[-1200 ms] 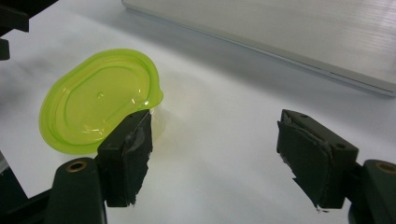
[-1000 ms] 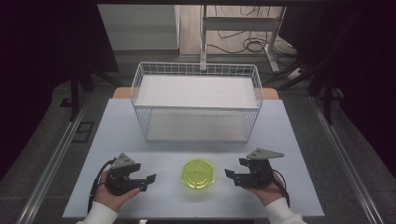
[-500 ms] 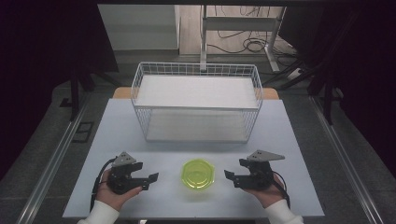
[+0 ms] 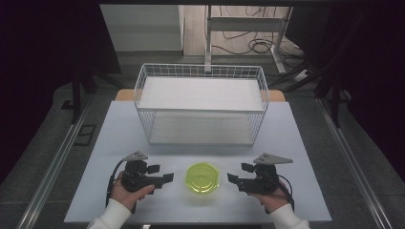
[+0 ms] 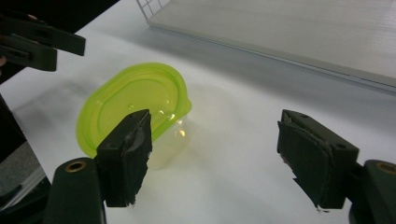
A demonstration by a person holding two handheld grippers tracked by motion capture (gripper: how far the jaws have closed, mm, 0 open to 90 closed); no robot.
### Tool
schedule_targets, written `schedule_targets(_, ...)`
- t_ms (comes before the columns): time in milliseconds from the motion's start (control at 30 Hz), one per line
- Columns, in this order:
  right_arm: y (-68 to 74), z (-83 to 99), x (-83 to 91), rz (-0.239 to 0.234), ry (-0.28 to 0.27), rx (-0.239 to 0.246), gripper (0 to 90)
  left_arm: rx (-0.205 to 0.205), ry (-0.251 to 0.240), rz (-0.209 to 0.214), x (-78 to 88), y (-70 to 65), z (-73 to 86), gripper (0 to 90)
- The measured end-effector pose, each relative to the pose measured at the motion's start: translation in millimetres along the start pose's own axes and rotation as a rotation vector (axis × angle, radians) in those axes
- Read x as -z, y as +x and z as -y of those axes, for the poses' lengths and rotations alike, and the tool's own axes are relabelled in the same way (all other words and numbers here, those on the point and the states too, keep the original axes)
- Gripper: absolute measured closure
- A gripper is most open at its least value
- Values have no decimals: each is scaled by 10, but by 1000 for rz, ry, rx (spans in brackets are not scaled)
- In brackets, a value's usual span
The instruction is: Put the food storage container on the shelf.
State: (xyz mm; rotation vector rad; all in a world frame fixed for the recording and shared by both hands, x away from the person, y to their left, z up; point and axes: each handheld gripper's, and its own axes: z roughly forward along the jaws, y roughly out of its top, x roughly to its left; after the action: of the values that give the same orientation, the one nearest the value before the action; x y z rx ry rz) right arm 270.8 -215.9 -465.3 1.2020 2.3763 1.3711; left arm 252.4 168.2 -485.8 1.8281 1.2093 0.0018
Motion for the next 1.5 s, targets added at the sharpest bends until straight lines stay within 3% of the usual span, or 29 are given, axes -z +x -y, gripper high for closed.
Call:
schedule_targets(100, 25, -9, -5, -14, -15, -25, 306, 65, 5, 41, -35, 2, -4, 267)
schedule_targets(167, 31, -28, -30, -48, -20, -91, 316, 85, 12, 54, -51, 2, -6, 280)
schedule_targets(200, 40, -38, -42, -46, -22, -101, 326, 132, 10, 90, -81, -7, -22, 286)
schedule_targets(233, 40, -38, -42, -46, -22, -101, 326, 132, 10, 90, -81, -7, -22, 294)
schedule_targets(267, 60, -49, -72, -25, -19, -99, 347, 141, 11, 116, -103, -14, -48, 298)
schedule_targets(333, 66, -51, -103, -38, -14, -119, 369, 131, 18, 94, -128, -6, -64, 314)
schedule_targets(433, 67, -47, -132, -45, -5, -124, 390, 143, 30, 97, -182, 27, -75, 336)
schedule_targets(500, 47, -33, -173, -63, 16, -135, 420, 172, 52, 121, -272, 73, -91, 346)
schedule_targets(600, 39, -16, -220, -77, 34, -148, 443, 152, 63, 122, -297, 72, -86, 359)
schedule_targets(700, 27, 1, -269, -94, 54, -178, 469, 206, 73, 168, -345, 100, -60, 372)
schedule_targets(900, 34, 29, -345, -129, 85, -204, 508, 229, 93, 197, -405, 114, -47, 390)
schedule_targets(1200, -41, 50, -411, -184, 107, -296, 551, 242, 126, 247, -504, 120, -22, 473)
schedule_targets(1500, -49, 90, -449, -251, 121, -338, 621, 256, 125, 282, -512, 101, -24, 551)
